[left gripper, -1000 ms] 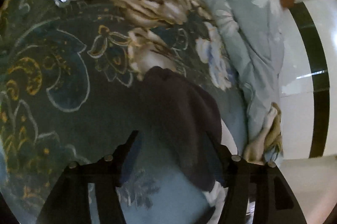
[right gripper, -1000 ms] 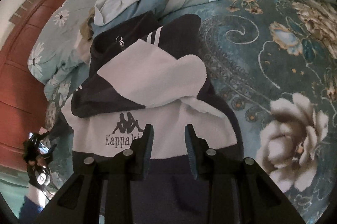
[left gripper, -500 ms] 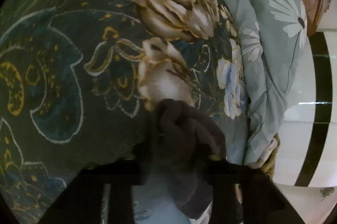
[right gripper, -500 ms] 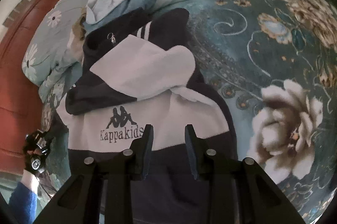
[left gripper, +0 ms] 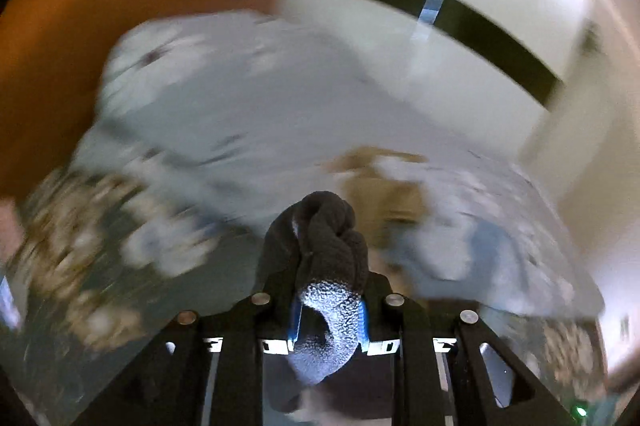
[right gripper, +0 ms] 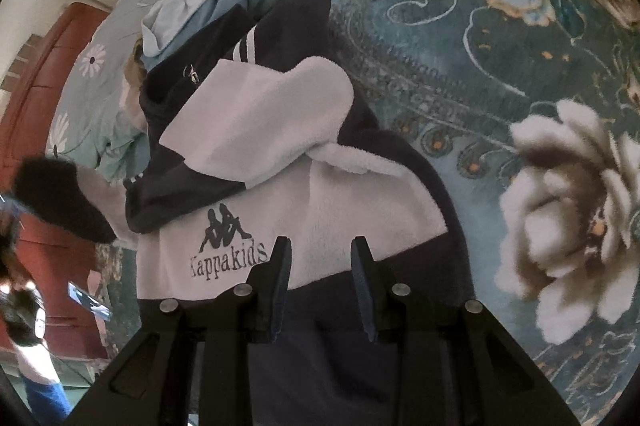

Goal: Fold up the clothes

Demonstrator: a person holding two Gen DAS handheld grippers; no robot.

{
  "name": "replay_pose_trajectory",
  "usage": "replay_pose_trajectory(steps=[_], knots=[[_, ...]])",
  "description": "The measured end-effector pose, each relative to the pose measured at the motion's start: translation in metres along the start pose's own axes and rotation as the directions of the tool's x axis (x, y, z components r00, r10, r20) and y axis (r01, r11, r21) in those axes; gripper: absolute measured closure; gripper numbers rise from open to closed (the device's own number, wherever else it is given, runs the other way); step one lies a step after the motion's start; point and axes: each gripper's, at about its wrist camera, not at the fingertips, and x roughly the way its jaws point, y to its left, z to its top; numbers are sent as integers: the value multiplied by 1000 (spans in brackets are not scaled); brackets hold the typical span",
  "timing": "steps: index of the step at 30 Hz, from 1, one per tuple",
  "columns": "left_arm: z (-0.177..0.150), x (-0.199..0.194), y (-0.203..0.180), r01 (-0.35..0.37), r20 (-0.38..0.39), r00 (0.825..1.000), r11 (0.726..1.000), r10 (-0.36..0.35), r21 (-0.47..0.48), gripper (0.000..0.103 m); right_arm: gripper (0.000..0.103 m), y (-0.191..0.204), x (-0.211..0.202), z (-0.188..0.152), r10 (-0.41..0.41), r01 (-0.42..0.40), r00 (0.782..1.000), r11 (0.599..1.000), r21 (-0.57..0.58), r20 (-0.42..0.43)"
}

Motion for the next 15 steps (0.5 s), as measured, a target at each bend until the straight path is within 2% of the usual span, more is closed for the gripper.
replay_pose_trajectory(steps=[3, 7, 10, 15], knots=[[-6, 21, -72, 112, -33, 993, 990, -110, 81, 80, 71, -3, 2, 0, 17, -17, 1000, 1000, 14, 1], [-34, 61, -143, 194, -133, 975, 974, -178, 120, 80, 71, -10, 0, 2, 28, -28, 1000, 999, 32, 11], [-66, 97, -188, 222, -243, 952, 965, -184, 138, 80, 71, -16, -2, 3, 32, -33, 999, 998, 48, 20], [-133, 145, -241, 218, -380, 918, 946, -116, 238, 80, 71, -29, -6, 4, 38, -40, 999, 996, 77, 30]])
